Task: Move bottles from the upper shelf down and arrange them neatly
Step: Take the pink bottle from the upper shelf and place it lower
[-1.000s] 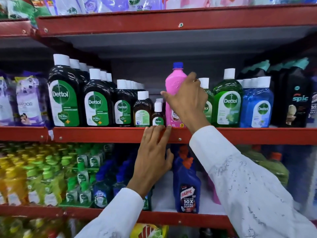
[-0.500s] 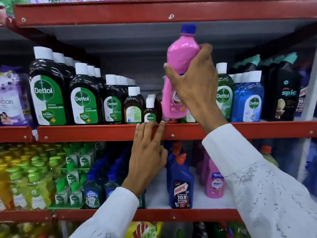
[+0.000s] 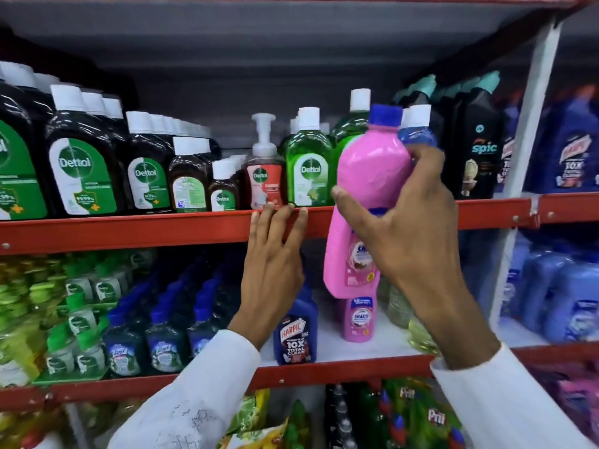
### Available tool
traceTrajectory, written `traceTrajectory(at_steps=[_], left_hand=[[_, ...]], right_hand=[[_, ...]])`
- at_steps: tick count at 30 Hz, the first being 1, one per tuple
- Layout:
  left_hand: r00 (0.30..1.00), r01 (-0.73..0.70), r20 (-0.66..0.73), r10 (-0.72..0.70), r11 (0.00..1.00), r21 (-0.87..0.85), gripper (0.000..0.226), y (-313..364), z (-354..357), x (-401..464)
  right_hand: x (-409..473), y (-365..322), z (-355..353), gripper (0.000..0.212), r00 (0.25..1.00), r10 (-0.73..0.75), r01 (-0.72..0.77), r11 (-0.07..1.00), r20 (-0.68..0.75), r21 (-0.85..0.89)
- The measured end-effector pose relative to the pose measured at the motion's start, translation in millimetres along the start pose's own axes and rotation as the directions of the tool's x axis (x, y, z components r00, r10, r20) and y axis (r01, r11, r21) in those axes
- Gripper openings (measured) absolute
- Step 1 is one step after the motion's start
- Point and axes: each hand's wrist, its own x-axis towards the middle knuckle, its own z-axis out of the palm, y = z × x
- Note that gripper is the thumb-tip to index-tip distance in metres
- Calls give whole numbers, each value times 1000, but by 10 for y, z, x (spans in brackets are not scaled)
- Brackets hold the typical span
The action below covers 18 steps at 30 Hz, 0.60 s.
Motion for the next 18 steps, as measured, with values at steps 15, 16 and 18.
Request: traceTrajectory(at_steps=[15, 16, 18], left_hand=[[993, 106, -50, -108, 993, -48, 72, 361, 193, 92], [993, 108, -49, -111, 993, -56, 72, 366, 197, 91], [993, 108, -43, -111, 992, -67, 72, 362, 204, 89]], right_hand=[[-764, 1404, 466, 81, 959, 262, -251, 962, 110, -107], [-770, 1471, 529, 81, 954, 275, -261, 958, 122, -122], [-779, 1598, 649, 80, 944, 294, -271, 950, 147, -156]])
